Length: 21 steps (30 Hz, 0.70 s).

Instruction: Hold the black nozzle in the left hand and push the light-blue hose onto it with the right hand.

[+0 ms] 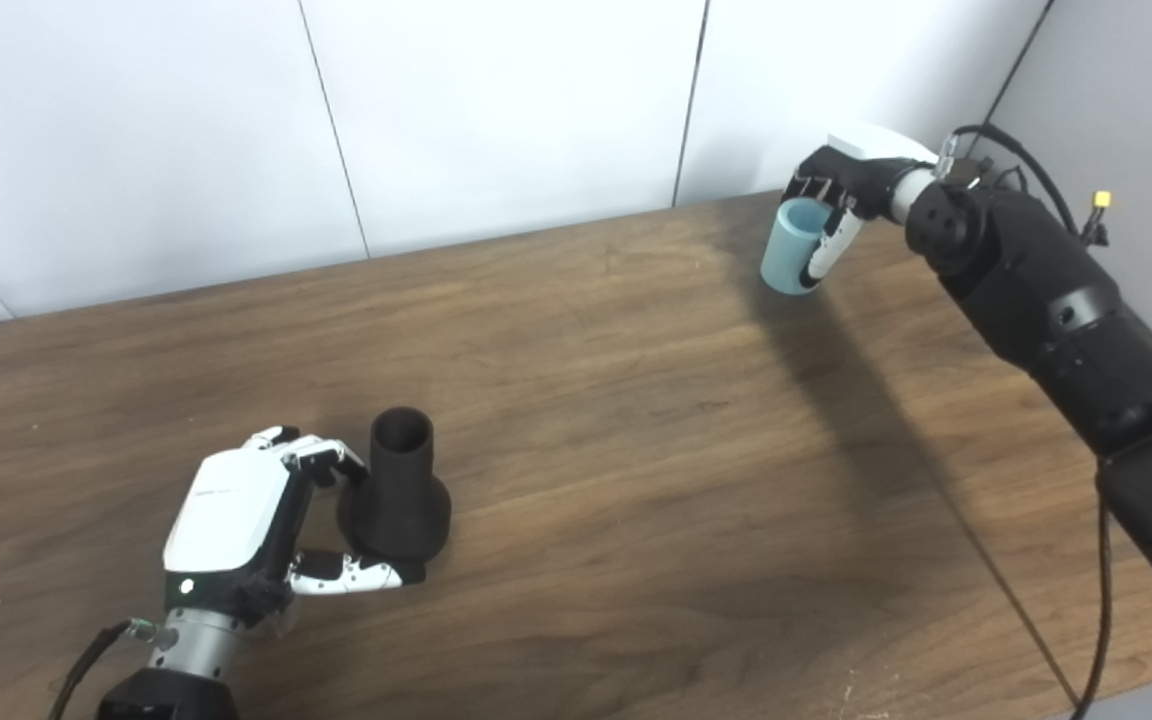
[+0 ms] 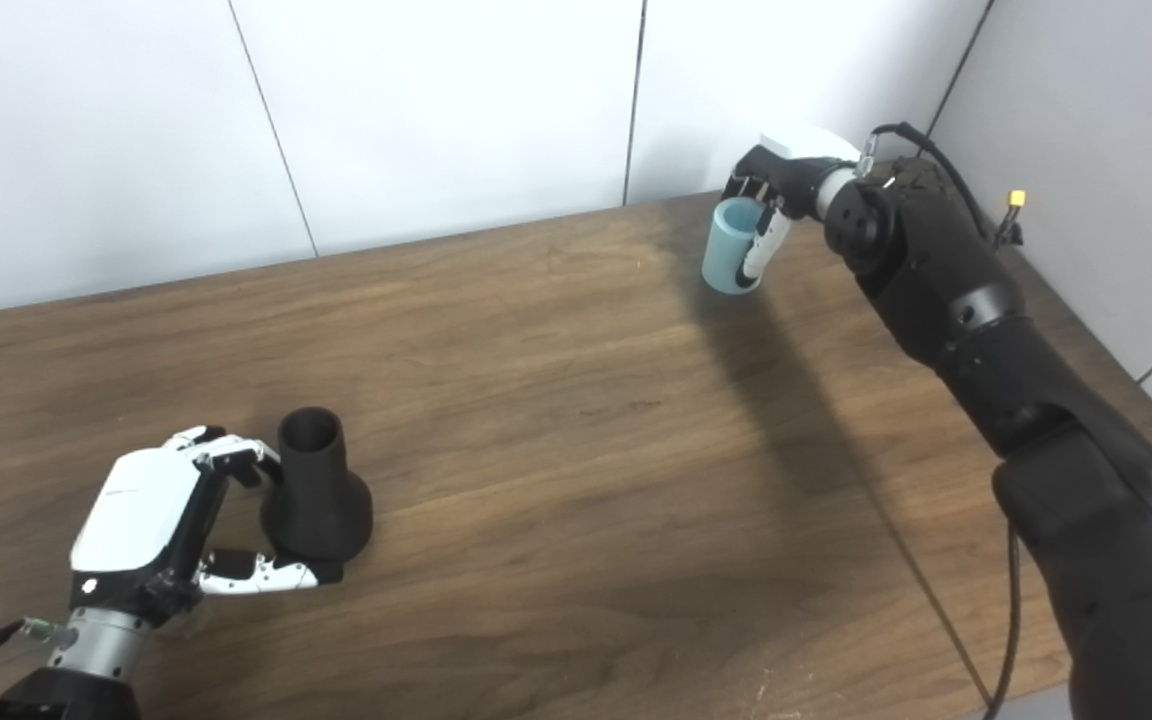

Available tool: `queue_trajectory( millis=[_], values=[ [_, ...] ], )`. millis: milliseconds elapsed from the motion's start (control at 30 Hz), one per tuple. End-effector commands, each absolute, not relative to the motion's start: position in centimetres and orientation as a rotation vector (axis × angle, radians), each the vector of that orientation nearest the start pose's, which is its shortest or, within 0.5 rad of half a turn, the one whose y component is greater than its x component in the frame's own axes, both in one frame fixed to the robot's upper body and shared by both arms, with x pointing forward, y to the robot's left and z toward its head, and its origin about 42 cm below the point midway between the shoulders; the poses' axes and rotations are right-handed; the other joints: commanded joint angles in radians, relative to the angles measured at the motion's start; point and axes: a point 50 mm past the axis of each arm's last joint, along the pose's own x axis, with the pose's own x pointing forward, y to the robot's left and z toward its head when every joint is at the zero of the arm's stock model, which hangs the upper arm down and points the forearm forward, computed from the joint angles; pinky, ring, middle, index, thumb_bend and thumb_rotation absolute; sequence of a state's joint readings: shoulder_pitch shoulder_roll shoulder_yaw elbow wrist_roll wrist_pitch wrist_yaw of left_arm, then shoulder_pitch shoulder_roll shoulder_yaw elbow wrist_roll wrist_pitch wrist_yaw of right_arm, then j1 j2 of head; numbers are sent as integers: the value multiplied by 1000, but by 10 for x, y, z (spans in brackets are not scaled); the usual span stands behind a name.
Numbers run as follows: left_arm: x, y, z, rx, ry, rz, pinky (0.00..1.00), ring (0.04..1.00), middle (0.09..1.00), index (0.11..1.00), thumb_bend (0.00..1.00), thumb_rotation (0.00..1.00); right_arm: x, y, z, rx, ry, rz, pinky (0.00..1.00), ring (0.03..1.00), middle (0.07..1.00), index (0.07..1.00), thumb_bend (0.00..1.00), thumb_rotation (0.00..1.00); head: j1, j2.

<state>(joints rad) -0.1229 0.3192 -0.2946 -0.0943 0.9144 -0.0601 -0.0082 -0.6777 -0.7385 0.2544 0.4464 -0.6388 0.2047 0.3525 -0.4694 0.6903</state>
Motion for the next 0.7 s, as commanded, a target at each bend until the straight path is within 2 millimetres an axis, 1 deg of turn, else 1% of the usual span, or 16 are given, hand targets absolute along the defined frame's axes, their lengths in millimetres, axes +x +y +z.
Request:
queue_trajectory(
  millis=[0, 33, 67, 133, 167, 200, 300, 333, 400, 467, 533, 600, 667],
  values=[
    [307, 221, 144, 1244, -322, -286, 833, 676, 629, 484, 520, 42, 472, -419, 306, -1388, 157, 17, 651, 592, 607, 502, 560, 111, -2, 3],
    [307, 221, 143, 1242, -324, -285, 833, 677, 629, 484, 520, 42, 472, -418, 305, -1380, 148, 15, 657, 580, 594, 496, 540, 116, -1, 2],
    [307, 221, 143, 1241, -327, -284, 832, 675, 627, 484, 520, 42, 472, -418, 305, -1374, 138, 13, 647, 556, 535, 488, 534, 47, -1, 2],
    [307, 221, 143, 1240, -324, -286, 829, 674, 626, 484, 520, 42, 472, -418, 303, -1380, 111, 12, 593, 533, 509, 478, 530, 12, 1, 3],
    [307, 220, 144, 1241, -322, -287, 834, 678, 628, 484, 520, 42, 472, -417, 303, -1386, 102, 12, 564, 491, 506, 469, 524, 4, 1, 3],
    [307, 220, 144, 1241, -320, -287, 836, 679, 629, 484, 520, 42, 472, -417, 302, -1392, 91, 8, 554, 477, 505, 466, 522, 2, 0, 3],
    [307, 220, 145, 1239, -321, -283, 834, 676, 626, 484, 520, 42, 471, -417, 301, -1397, 65, 3, 565, 488, 508, 449, 519, 0, 0, 5],
    [306, 220, 145, 1240, -320, -284, 835, 677, 627, 484, 520, 42, 471, -417, 301, -1397, 58, 4, 599, 500, 507, 443, 517, 0, 0, 6],
    [306, 220, 145, 1244, -320, -285, 835, 678, 628, 484, 520, 42, 470, -417, 301, -1392, 45, 5, 565, 493, 509, 444, 518, 0, 1, 7],
    [306, 220, 145, 1245, -321, -286, 834, 678, 629, 484, 520, 42, 469, -417, 302, -1384, 38, 4, 500, 462, 510, 456, 519, 0, 2, 8],
    [306, 220, 145, 1244, -322, -287, 833, 677, 628, 484, 520, 42, 468, -416, 305, -1382, 31, 5, 467, 438, 503, 472, 520, 0, 4, 9],
    [306, 220, 145, 1244, -322, -288, 831, 677, 627, 484, 520, 42, 466, -414, 309, -1386, 15, 6, 455, 424, 496, 484, 520, 0, 9, 12],
    [306, 221, 145, 1243, -319, -289, 835, 680, 628, 484, 520, 42, 463, -408, 315, -1408, -17, 8, 477, 423, 489, 490, 521, 0, 10, 13]
  ],
)
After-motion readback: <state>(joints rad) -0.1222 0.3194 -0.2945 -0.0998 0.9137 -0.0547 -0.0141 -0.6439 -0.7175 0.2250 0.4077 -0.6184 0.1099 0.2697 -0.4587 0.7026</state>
